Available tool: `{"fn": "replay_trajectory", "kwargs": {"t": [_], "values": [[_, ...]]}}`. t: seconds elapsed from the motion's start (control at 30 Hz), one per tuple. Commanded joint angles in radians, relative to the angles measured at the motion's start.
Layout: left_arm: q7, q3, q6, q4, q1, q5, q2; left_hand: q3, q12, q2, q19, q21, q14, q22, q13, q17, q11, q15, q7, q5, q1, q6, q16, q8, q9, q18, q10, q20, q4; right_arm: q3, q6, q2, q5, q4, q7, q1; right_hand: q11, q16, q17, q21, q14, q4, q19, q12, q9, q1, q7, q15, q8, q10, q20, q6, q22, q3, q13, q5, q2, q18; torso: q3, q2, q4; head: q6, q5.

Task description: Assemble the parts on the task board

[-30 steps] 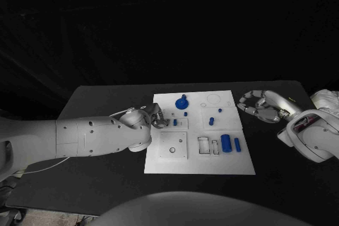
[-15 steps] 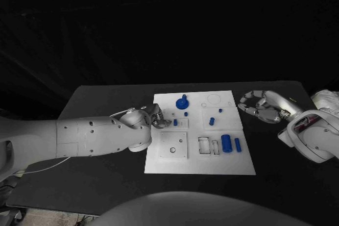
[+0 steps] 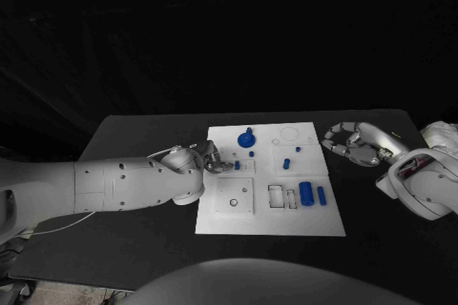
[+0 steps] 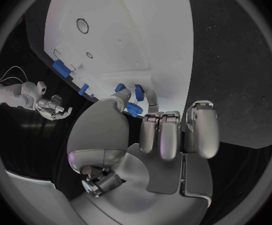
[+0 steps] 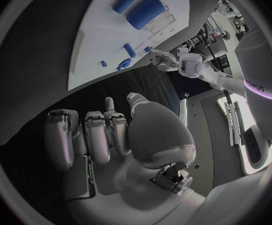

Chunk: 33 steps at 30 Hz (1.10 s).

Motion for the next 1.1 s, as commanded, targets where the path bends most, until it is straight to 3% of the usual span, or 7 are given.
{"fn": "replay_trajectory", "kwargs": {"t": [0.03,0.37,0.63,1.1], "values": [[0.005,0.000,0.032,0.005,-0.001,0.024,0.001,-0.014,-0.004,-0.007,0.030,-0.002,0.102,0.216,0.263,0.263,0.007,0.007,0.002,0.004,0.025,-0.011,0.002,-0.012,-0.013,-0.012,0.105,0.008,0.001,0.000,0.005,0.000,-0.008,0.001,0.003,-0.001,0.008,0.003,0.263,-0.003,0.106,-0.007,0.008,0.004,0.002,0.012,-0.002,0.009,0.004,0.104,0.009,-0.009,0.218,0.000,0.263,0.007,0.002,0.019,-0.0003,0.000,-0.0003,0.000,0.002],[0.003,0.003,0.074,0.003,-0.001,0.062,0.003,-0.029,-0.004,-0.003,0.032,0.001,0.102,0.217,0.263,0.263,0.009,0.009,0.004,0.009,0.040,-0.008,0.002,-0.024,-0.029,-0.012,0.105,0.010,0.003,0.000,0.010,-0.001,-0.008,0.002,0.001,-0.001,0.008,0.003,0.263,-0.003,0.106,-0.007,0.008,0.004,0.002,0.014,-0.002,0.009,0.005,0.104,0.009,-0.010,0.218,0.001,0.263,0.008,0.002,0.019,0.0001,0.000,-0.0007,0.000,0.000],[0.002,0.004,0.075,0.003,0.000,0.070,0.004,-0.031,-0.004,0.006,0.035,0.004,0.102,0.218,0.263,0.263,0.002,0.005,-0.005,0.013,0.052,0.026,0.002,-0.005,-0.030,-0.013,0.105,0.008,0.003,0.000,0.014,-0.002,-0.008,0.002,-0.001,-0.001,0.008,0.003,0.263,-0.003,0.106,-0.008,0.008,0.004,0.002,0.015,-0.002,0.009,0.005,0.104,0.009,-0.012,0.219,0.001,0.263,0.009,0.002,0.019,0.0000,0.000,-0.0005,0.000,-0.001],[0.013,0.009,0.066,0.007,0.000,0.071,0.008,-0.038,-0.004,-0.001,0.038,0.008,0.102,0.219,0.263,0.263,-0.007,-0.003,-0.016,0.013,0.056,0.048,0.002,0.035,-0.010,-0.014,0.105,0.001,0.004,0.000,0.018,-0.002,-0.008,0.002,-0.003,-0.001,0.008,0.003,0.263,-0.003,0.106,-0.009,0.008,0.004,0.002,0.017,-0.002,0.009,0.006,0.104,0.010,-0.012,0.218,0.001,0.263,0.010,0.002,0.019,-0.0001,0.000,-0.0002,0.000,-0.002]]}}
